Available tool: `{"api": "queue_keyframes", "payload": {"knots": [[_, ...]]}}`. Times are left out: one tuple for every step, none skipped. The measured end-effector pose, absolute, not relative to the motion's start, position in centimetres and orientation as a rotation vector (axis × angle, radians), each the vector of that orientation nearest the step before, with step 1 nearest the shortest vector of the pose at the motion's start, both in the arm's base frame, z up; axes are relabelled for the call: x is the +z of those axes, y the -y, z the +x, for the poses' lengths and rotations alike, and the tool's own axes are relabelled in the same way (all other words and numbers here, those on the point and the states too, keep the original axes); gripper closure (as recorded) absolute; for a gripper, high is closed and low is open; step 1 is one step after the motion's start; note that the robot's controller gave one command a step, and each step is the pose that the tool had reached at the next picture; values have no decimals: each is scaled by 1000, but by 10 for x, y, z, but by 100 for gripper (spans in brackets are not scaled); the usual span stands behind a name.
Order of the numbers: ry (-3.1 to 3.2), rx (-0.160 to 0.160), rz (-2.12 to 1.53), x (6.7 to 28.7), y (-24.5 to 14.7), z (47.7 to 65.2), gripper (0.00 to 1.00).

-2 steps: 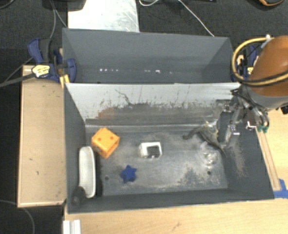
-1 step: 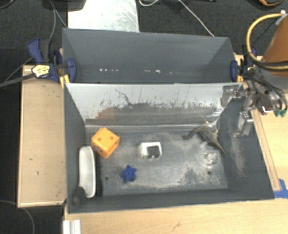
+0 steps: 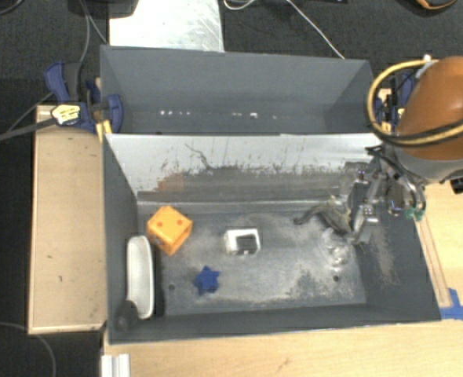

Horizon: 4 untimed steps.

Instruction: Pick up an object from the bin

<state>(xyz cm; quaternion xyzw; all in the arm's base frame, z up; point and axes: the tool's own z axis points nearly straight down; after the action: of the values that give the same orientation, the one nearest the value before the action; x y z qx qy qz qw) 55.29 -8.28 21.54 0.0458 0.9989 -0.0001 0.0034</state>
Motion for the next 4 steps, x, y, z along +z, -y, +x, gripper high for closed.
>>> {"api": "queue_keyframes", "payload": {"knots": [[-3126,0,-276,256,75,571,0],[-3122,-2,-232,214,70,564,0],[-3131,-1,-116,211,39,566,0],[-3102,-2,-417,199,11,572,0]]}}
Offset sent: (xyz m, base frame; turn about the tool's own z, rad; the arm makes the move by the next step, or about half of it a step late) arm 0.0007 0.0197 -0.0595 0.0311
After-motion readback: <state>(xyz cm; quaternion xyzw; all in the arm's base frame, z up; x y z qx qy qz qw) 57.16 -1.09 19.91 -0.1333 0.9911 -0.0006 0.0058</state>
